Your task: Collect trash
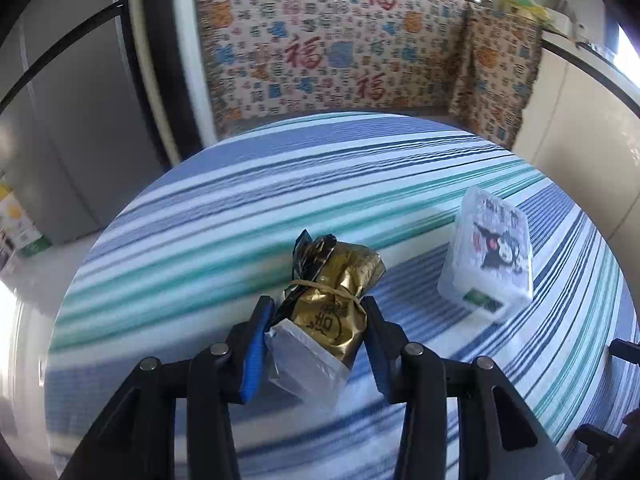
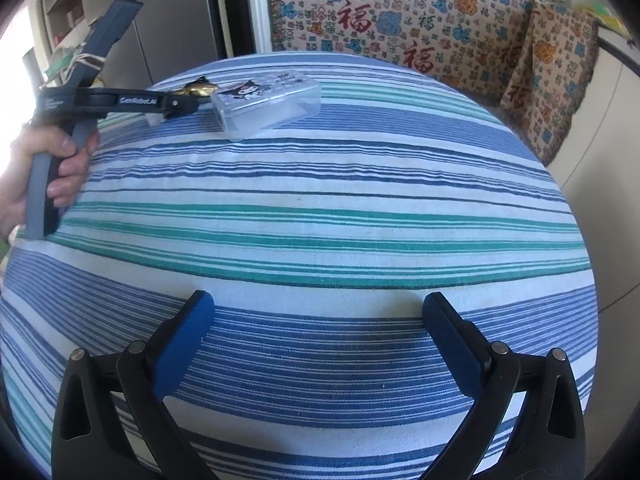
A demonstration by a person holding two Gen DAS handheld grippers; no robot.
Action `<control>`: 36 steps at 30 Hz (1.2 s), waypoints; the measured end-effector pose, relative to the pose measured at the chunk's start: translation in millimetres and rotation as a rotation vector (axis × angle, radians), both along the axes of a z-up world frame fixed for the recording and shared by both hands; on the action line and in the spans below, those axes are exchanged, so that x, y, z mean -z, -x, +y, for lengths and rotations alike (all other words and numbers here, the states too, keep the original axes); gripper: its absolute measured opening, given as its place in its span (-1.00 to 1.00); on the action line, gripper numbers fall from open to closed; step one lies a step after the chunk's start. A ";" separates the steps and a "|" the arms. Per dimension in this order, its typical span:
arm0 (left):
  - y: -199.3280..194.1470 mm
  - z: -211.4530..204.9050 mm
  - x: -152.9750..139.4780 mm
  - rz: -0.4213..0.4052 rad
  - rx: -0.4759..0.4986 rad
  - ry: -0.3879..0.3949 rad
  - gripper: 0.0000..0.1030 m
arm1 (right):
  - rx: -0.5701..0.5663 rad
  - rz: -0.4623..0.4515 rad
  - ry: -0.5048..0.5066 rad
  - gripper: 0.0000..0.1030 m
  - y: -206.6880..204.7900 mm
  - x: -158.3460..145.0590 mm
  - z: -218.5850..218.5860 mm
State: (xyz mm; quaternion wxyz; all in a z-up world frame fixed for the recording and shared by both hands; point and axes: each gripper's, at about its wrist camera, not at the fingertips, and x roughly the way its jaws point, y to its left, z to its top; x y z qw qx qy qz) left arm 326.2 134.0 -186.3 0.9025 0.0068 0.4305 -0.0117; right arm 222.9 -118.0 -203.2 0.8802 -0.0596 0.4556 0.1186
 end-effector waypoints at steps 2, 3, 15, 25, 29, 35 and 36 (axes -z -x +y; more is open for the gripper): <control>31.7 4.3 -0.7 0.003 -0.073 0.009 -0.14 | 0.000 0.000 -0.001 0.99 -0.2 0.0 -0.1; 45.8 8.1 -1.1 0.006 -0.099 0.011 -0.14 | 0.000 0.000 -0.001 0.99 -0.2 -0.1 0.1; 104.3 15.3 -0.6 -0.003 -0.181 0.003 -0.12 | 0.200 0.078 -0.265 0.98 -99.4 -23.2 38.5; 102.2 14.3 0.1 -0.003 -0.182 0.008 -0.12 | 0.295 0.110 -0.089 0.69 -147.4 -6.0 86.9; 103.9 9.2 1.3 -0.002 -0.178 -0.021 -0.11 | 0.139 0.001 0.003 0.38 -114.1 -4.9 69.1; 116.5 -13.6 2.5 -0.001 -0.145 0.030 -0.11 | -0.023 -0.027 0.011 0.38 -49.3 -4.7 1.1; 117.8 -21.4 2.6 0.000 -0.131 0.042 -0.11 | -0.032 -0.026 0.010 0.38 -38.7 -3.0 -7.6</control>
